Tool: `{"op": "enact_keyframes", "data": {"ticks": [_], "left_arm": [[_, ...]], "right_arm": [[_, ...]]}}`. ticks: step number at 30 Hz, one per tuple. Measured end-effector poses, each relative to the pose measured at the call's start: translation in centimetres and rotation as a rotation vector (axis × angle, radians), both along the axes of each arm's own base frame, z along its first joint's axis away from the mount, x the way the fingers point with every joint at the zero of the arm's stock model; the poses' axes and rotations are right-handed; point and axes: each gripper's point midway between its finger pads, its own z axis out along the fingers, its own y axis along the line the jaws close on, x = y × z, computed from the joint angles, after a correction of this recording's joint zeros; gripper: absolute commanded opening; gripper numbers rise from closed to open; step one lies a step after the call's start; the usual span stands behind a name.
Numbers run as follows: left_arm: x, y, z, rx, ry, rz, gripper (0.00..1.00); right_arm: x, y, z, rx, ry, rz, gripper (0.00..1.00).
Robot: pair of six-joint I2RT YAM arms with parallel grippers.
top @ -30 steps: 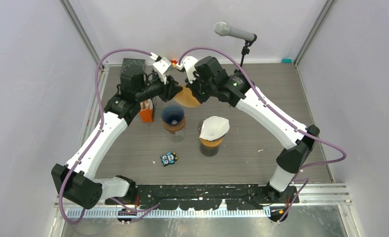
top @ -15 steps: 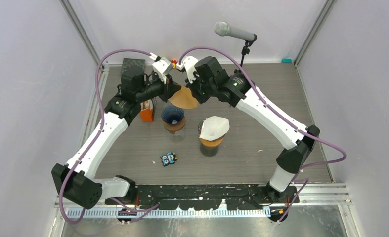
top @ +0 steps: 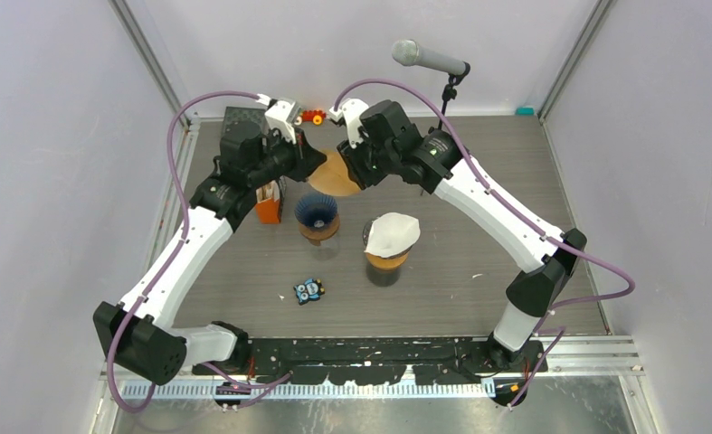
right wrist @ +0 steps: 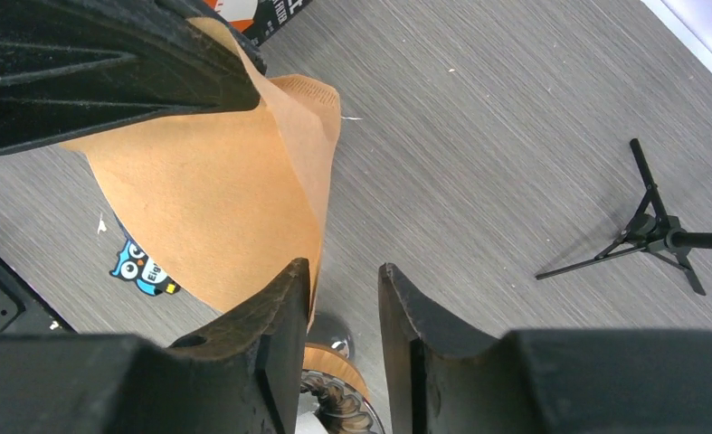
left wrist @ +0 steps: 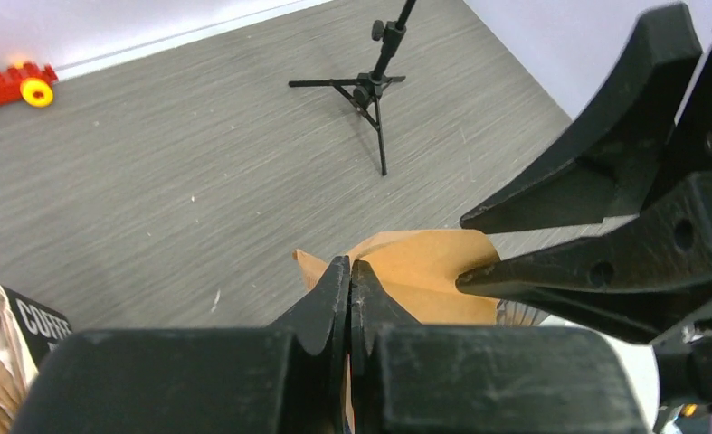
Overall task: Place the coffee filter in the dripper
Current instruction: Place the coffee filter in the coffee dripper.
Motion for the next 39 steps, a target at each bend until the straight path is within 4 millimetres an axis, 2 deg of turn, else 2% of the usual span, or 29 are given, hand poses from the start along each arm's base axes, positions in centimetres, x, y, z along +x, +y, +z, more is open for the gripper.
{"op": "enact_keyframes", "data": {"ticks": [6,9,12,14,18,20,23,35,39], "left_arm": [[0.3,0.2,0.1,-0.076,0.074,0.076,0.00],[0.4,0.2,0.1,-0.105,0.100,0.097,0.01],[0.4,0.3,0.1,-0.119,0.113,0.110,0.16],[0.4,0.3,0.2,-0.124,0.117,0.111,0.28],[0.4,0.3,0.1,-0.105,0.099,0.101,0.44],[0.4,0.3,0.1,-0.086,0.082,0.089,0.47],[0.3,0.2,0.0,-0.056,0.056,0.062,0.48],[-0.3,0.1,-0.7,0.041,0.000,-0.025,0.35],[-0.6,0.1,-1.3,0.071,0.004,-0.042,0.34]], "right_arm": [[-0.1,0.1,0.0,0.020,0.017,-0.010,0.42],[-0.1,0.1,0.0,0.021,0.018,-0.016,0.29],[0.1,-0.1,0.0,0.022,0.019,-0.024,0.08],[0.2,-0.2,0.0,0.022,0.018,-0.029,0.01],[0.3,-0.3,0.0,0.021,0.018,-0.030,0.00],[0.3,-0.3,0.0,0.020,0.017,-0.029,0.00],[0.3,-0.3,0.0,0.017,0.014,-0.026,0.00],[0.3,-0.5,-0.1,-0.005,0.004,-0.009,0.00],[0.1,-0.6,0.1,-0.011,0.008,-0.004,0.00]]}}
